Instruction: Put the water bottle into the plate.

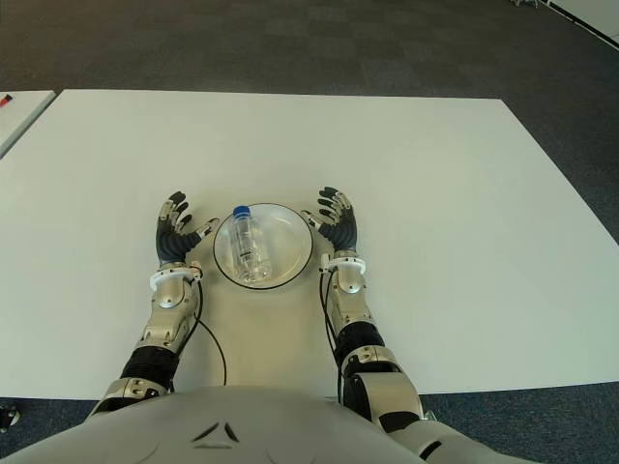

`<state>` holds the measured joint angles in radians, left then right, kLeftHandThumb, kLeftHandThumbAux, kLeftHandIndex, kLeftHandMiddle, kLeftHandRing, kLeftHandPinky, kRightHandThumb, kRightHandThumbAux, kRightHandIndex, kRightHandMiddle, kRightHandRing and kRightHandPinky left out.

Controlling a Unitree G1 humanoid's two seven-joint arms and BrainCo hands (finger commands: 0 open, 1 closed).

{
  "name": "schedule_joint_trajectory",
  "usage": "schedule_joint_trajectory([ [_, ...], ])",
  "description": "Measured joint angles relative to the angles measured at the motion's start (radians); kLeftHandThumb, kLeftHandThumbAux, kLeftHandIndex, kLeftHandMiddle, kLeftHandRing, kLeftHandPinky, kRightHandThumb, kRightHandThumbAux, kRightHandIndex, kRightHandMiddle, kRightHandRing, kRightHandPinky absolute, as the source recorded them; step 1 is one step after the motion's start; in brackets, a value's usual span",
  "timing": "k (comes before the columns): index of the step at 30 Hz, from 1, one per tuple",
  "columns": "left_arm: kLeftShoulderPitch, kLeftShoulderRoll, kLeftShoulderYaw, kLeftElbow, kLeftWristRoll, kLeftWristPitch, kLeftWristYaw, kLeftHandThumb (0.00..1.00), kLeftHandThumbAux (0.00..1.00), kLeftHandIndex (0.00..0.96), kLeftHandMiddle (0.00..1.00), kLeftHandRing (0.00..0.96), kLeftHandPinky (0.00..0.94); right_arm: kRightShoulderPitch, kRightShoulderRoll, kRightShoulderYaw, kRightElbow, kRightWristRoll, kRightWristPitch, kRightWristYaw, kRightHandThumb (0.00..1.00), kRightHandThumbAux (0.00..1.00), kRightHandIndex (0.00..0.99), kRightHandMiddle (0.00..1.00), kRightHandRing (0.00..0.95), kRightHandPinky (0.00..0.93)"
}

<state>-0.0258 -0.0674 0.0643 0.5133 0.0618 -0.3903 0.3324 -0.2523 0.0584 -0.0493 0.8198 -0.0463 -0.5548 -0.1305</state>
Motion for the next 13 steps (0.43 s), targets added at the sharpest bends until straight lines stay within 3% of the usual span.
schedule_joint_trajectory([
  [4,0.000,0.000,0.001,0.000,-0.002,0.000,0.000,0.022,0.988,0.158,0.137,0.126,0.160,0.000,0.000,0.003,0.001,-0.008,0.000,-0.010,0.103,0.906,0.219,0.283,0.282,0.306],
  [13,-0.001,0.000,0.004,0.000,-0.004,0.000,0.000,0.175,0.936,0.174,0.143,0.122,0.151,-0.001,-0.001,0.005,0.001,-0.026,-0.001,-0.023,0.235,0.895,0.228,0.292,0.303,0.341],
])
